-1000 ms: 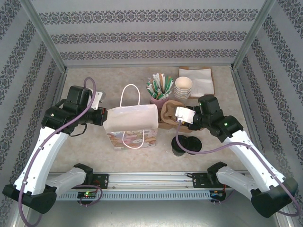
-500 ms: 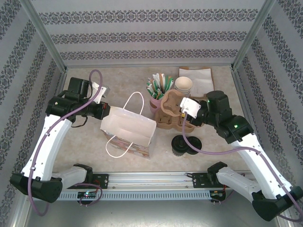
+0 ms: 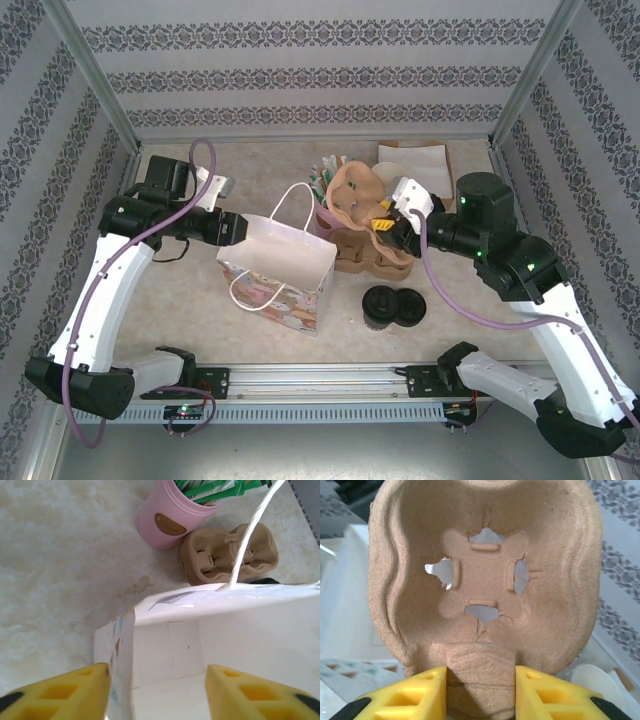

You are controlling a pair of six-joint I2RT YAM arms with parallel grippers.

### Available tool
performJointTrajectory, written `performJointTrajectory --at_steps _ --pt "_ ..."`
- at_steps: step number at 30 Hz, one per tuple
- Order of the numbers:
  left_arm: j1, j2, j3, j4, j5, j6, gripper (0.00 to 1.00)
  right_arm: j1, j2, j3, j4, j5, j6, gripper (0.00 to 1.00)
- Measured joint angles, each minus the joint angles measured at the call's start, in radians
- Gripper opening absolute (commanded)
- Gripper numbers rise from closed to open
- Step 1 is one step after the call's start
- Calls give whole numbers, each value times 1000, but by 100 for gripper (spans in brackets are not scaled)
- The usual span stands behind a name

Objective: Pack the takeout coffee

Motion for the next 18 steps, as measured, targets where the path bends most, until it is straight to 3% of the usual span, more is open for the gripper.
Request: performJointTrajectory --at_steps 11,18 --pt "0 8 114 -5 -137 -148 69 258 148 138 23 48 148 34" --pt "0 -74 113 -20 -256 -249 60 366 295 229 63 71 198 36"
